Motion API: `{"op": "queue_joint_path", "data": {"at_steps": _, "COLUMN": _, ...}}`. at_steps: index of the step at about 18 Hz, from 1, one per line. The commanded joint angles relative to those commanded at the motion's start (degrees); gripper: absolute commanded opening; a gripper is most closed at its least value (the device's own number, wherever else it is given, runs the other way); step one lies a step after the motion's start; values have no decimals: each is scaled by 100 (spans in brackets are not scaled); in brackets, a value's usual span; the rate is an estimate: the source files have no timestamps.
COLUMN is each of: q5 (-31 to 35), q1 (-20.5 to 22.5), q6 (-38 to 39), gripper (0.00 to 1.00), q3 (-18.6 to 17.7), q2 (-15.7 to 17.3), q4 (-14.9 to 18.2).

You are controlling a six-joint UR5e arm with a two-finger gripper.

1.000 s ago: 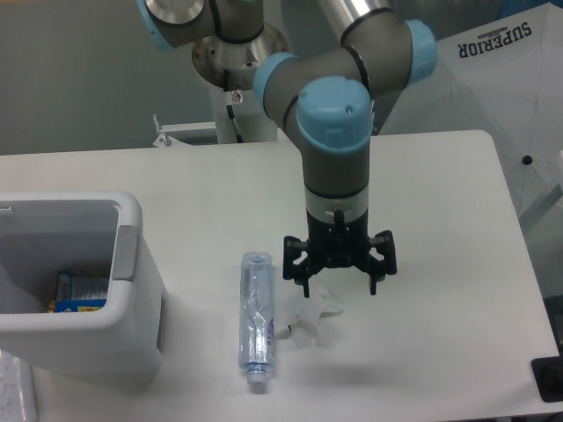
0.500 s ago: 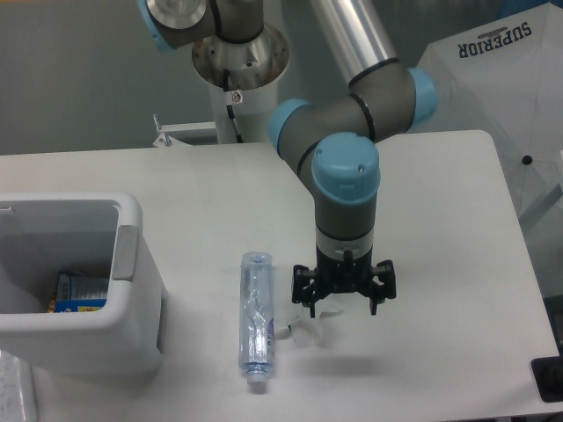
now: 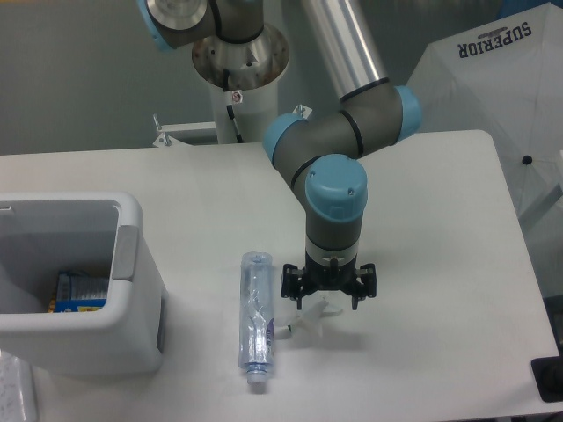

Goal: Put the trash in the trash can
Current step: 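Lower the open gripper over the crumpled white tissue, then close the gripper on the crumpled white tissue and lift it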

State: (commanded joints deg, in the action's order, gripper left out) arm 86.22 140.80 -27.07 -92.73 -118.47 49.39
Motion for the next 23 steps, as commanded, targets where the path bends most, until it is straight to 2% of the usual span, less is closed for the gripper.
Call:
{"op": "queue_joint_path", "data": {"at_steps": 2, "q5": 0, "q1": 0, "q6": 0, "gripper": 66, "q3": 0, "q2": -27, "q4": 0}}
{"op": "queue_joint_path", "data": {"at_steps": 7, "q5": -9, "q1": 0, "q6": 44, "gripper": 29, "q3": 44, "q2": -27, "q4": 17}}
{"op": "queue_joint_path", "data": {"at_steps": 9, "q5": -52, "q1": 0, "q6": 44, "gripper": 10, "q3": 53, "q2": -27, "q4": 18}}
{"op": "queue_joint_path", "data": {"at_steps": 12, "q5": -114, "q1": 0, "q6": 53, "gripper": 2, "q3": 79, "q2": 17, "q4": 18}}
{"op": "queue_joint_path", "data": {"at_steps": 17, "q5": -421, "q1": 53, "q6": 96, "gripper": 2, "q3": 316, "q2": 61, "q4": 26}}
{"op": "queue_joint_path", "data": {"at_steps": 21, "q5": -1123, "q1": 184, "q6": 1165, "gripper": 2, "q3": 868, "q2": 342, "q4": 26}}
{"op": "queue_joint_path", "data": {"at_steps": 23, "q5": -1571, "q1": 219, "q6": 1642, "gripper": 2, "q3": 1185, "q2": 360, "q4": 26}}
